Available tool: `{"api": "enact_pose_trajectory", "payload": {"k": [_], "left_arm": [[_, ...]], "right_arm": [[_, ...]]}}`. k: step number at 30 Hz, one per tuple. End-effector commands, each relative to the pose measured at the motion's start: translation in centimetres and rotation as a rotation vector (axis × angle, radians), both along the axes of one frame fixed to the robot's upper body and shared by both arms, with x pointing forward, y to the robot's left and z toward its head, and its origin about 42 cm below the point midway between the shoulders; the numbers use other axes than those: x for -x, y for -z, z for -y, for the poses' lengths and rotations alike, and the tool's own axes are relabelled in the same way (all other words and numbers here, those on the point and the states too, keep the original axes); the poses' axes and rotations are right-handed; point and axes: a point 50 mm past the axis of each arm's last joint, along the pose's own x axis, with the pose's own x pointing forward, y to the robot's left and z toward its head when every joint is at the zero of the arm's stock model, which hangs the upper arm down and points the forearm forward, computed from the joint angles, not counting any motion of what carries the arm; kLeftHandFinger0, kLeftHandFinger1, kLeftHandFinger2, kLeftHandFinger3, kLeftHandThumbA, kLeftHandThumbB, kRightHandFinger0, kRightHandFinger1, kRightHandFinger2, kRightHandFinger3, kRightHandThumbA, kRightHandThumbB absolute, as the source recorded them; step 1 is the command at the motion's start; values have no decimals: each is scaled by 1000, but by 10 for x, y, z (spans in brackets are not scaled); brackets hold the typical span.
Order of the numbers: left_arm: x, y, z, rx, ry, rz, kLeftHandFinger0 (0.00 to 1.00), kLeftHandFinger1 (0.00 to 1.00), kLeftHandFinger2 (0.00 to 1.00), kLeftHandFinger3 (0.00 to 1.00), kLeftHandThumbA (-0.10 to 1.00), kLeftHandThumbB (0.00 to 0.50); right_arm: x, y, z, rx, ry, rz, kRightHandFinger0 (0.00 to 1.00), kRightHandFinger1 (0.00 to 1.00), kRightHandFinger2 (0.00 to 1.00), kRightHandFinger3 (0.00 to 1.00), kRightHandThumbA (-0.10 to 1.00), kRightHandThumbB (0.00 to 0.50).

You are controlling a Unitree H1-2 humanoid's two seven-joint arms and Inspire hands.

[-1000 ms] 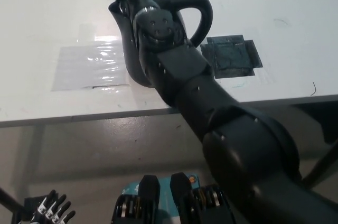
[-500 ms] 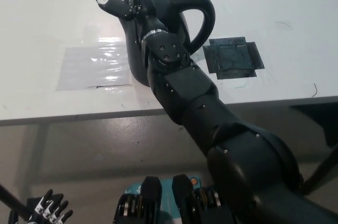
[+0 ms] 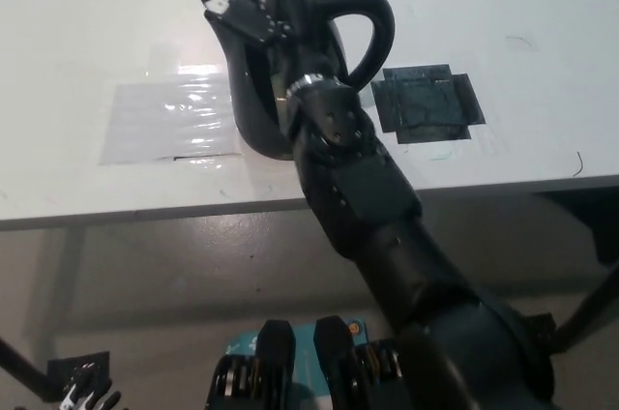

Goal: The robot uses its right hand to push down on the lid of a kettle kept in the middle of the desk to close it

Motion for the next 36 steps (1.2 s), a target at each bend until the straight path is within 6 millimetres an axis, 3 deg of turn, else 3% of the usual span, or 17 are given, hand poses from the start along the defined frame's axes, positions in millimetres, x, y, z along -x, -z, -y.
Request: {"api": "enact_pose_trajectory", "payload": {"k": [1, 4, 6, 7, 9, 11, 13, 14, 15, 16, 19, 20, 25, 28, 29, 34, 36], "left_arm": [[-2, -15, -10, -13, -3, 57, 1000, 1000, 1000, 1000, 1000, 500], [-5, -15, -12, -15, 11, 51, 1000, 1000, 1000, 1000, 1000, 500], [-3, -14, -13, -16, 11, 46, 1000, 1000, 1000, 1000, 1000, 500], [-3, -14, -14, -3, 3, 52, 1000, 1000, 1000, 1000, 1000, 500], [0, -13, -15, -7, -4, 50, 1000, 1000, 1000, 1000, 1000, 500], [0, -13, -16, -15, -17, 48, 1000, 1000, 1000, 1000, 1000, 500], [0, -13, -15, -15, -21, 47, 1000, 1000, 1000, 1000, 1000, 500], [-3, -15, -16, -18, -23, 51, 1000, 1000, 1000, 1000, 1000, 500], [-3, -15, -16, -17, -24, 52, 1000, 1000, 1000, 1000, 1000, 500], [-6, -15, -16, -20, -20, 54, 1000, 1000, 1000, 1000, 1000, 500], [-8, -16, -17, -21, -22, 59, 1000, 1000, 1000, 1000, 1000, 500], [-9, -17, -19, -13, -22, 64, 1000, 1000, 1000, 1000, 1000, 500], [-8, -18, -25, -31, -31, 63, 1000, 1000, 1000, 1000, 1000, 500], [-8, -14, -21, -22, -29, 64, 1000, 1000, 1000, 1000, 1000, 494], [-8, -13, -20, -26, -26, 65, 1000, 1000, 1000, 1000, 1000, 486], [-5, -7, -16, 0, -47, 63, 1000, 1000, 1000, 1000, 1000, 483], [-6, -7, -16, 6, -50, 57, 1000, 1000, 1000, 1000, 1000, 500]], "right_arm": [[86, -147, 32, -43, -119, 570, 1000, 1000, 1000, 1000, 686, 183], [129, -148, 67, -35, -145, 665, 1000, 1000, 1000, 1000, 711, 172], [139, -143, 76, -37, -146, 678, 1000, 1000, 1000, 1000, 703, 180], [157, -134, 98, -24, -153, 696, 1000, 1000, 1000, 1000, 704, 189], [163, -130, 103, -23, -159, 694, 1000, 1000, 1000, 1000, 699, 186], [185, -115, 128, -4, -156, 711, 1000, 1000, 1000, 1000, 683, 162], [196, -100, 142, 9, -150, 700, 1000, 1000, 1000, 1000, 705, 177], [208, -71, 160, 50, -102, 685, 1000, 1000, 1000, 1000, 715, 163], [213, -63, 166, 67, -89, 678, 1000, 1000, 1000, 1000, 715, 162], [221, -35, 182, 69, -39, 629, 1000, 1000, 1000, 1000, 626, 147], [225, -17, 191, 92, -5, 590, 1000, 1000, 1000, 1000, 608, 135], [232, 19, 213, 141, 76, 492, 1000, 1000, 1000, 1000, 652, 137], [231, 76, 240, 186, 198, 302, 1000, 1000, 1000, 1000, 651, 89], [224, 93, 250, 169, 214, 228, 1000, 1000, 1000, 1000, 611, 42], [217, 107, 256, 145, 225, 161, 1000, 1000, 1000, 1000, 563, 0], [201, 136, 263, 154, 262, 89, 1000, 1000, 1000, 1000, 461, 0], [192, 169, 267, 146, 332, -13, 1000, 1000, 1000, 1000, 392, 0]]}}
